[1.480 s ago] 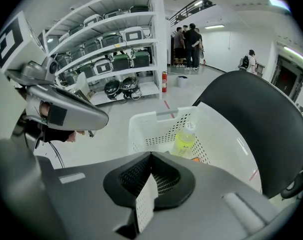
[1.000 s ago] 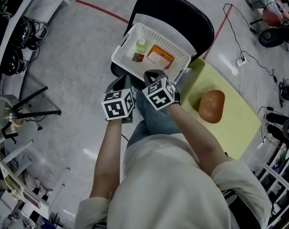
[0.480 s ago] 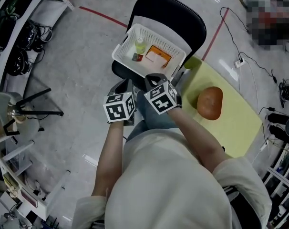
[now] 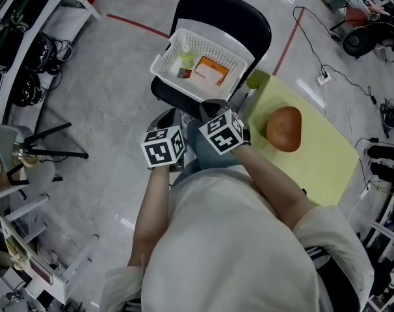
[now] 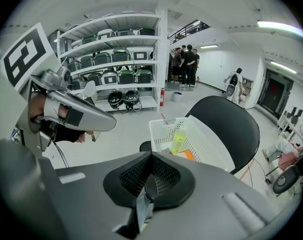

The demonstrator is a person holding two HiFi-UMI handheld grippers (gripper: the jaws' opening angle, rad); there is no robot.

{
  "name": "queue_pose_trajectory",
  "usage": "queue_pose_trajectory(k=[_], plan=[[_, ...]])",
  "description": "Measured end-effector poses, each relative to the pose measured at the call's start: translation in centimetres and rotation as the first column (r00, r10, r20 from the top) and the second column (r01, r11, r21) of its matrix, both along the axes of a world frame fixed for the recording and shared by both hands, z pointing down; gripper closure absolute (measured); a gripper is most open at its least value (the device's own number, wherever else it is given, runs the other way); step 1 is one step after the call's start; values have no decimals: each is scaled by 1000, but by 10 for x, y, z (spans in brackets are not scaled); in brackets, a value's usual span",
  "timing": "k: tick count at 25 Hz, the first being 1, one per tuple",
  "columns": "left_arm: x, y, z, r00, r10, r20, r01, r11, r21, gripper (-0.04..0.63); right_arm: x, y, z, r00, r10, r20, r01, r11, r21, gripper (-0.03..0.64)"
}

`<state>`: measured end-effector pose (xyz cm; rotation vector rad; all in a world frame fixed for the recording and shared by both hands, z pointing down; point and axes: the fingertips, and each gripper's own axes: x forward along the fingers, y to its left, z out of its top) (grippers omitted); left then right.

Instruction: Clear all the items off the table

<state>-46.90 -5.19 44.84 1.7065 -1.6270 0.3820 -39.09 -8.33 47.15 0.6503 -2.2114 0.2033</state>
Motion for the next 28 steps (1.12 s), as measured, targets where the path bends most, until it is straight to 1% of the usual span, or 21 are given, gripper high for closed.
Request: queue_pose_trajectory(k=[5, 9, 14, 17, 20, 24, 28], plan=[[13, 19, -2, 999, 34, -2, -34, 999, 2, 586, 22, 15, 0, 998, 55, -2, -55, 998, -7, 617], [26, 28, 2, 998, 68, -9, -69, 998, -12, 586, 41, 22, 0, 995, 95, -11, -95, 995, -14, 618], [48, 28, 7, 990, 139, -26, -140, 990, -29, 586, 72, 23, 3, 985, 170, -31, -170, 985, -22, 617], [61, 22, 7, 982, 184, -32, -185, 982, -31, 586, 90, 22, 4, 974, 224, -36, -225, 974, -23, 618], [79, 17, 7, 970, 241, -26, -241, 970, -30, 586, 112, 22, 5, 960, 278, -40, -279, 960, -22, 617], [108, 10, 8, 952, 304, -23, -305, 952, -36, 586, 151, 24, 8, 936, 350, -51, -351, 936, -26, 617], [138, 5, 11, 940, 341, -24, -342, 939, -41, 586, 193, 33, 15, 912, 403, -73, -407, 913, -37, 617]])
